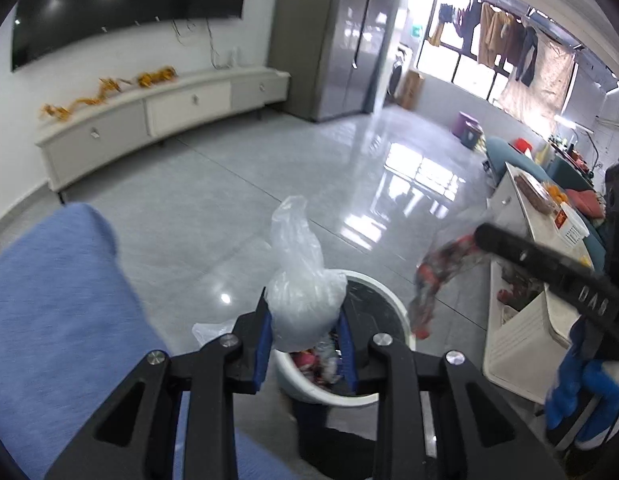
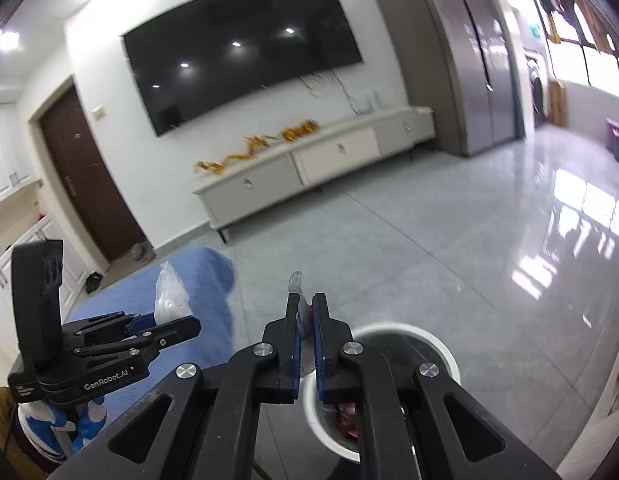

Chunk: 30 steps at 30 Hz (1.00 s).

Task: Collect trash
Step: 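Carry both wrappers over the trash bin and open both tools to drop them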

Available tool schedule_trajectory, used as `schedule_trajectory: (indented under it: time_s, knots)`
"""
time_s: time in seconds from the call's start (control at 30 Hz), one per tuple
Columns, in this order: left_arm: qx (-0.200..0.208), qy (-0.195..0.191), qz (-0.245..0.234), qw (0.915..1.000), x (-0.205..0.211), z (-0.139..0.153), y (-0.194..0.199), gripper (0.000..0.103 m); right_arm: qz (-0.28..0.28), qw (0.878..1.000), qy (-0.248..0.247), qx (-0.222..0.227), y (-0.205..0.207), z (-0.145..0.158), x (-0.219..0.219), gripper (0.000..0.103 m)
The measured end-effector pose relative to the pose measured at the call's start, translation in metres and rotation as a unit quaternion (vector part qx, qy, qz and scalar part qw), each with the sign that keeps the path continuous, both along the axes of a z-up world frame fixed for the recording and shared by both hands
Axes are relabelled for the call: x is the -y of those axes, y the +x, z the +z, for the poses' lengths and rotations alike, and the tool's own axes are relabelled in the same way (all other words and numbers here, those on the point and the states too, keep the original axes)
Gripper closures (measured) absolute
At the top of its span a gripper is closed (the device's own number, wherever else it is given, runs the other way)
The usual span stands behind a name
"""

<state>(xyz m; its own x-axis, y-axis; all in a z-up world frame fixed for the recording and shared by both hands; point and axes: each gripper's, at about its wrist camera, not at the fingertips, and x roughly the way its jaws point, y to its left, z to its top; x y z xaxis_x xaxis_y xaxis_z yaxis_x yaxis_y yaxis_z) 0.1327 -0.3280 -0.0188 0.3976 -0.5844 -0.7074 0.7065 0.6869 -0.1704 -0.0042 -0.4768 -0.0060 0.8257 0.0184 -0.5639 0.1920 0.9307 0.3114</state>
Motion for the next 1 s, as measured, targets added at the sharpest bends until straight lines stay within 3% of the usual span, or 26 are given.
schedule_trajectory:
  time_s: [0.33,0.43,0.47,0.5,0.6,0.8,1.0]
  knots:
    - [-0.087,0.0,-0.03,0.9958,0.068,-0.065,0.026,0.071,-0.031,0.996,0.057,-0.065,0.025,-0.082,0.049,0.097]
    - [-0.099,0.001,-0.026,0.9948,0.074,-0.076,0.031,0.054,-0.042,0.994,0.066,-0.081,0.028,-0.097,0.057,0.097]
    - [-0.1,0.0,-0.023,0.9947,0.07,-0.079,0.033,0.051,-0.045,0.993,0.068,-0.084,0.028,-0.1,0.059,0.094]
    - [-0.103,0.001,-0.022,0.9944,0.07,-0.081,0.034,0.051,-0.05,0.993,0.069,-0.087,0.027,-0.103,0.061,0.085]
    - [-0.11,0.003,-0.019,0.9938,0.072,-0.085,0.036,0.051,-0.062,0.992,0.072,-0.086,0.021,-0.106,0.066,0.06]
    - [-0.102,0.006,-0.006,0.9948,0.068,-0.079,0.033,0.051,-0.07,0.992,0.07,-0.082,0.016,-0.096,0.065,0.06]
    - [-0.067,0.011,0.036,0.997,0.042,-0.055,0.019,0.05,-0.072,0.994,0.059,-0.061,0.005,-0.066,0.048,0.058]
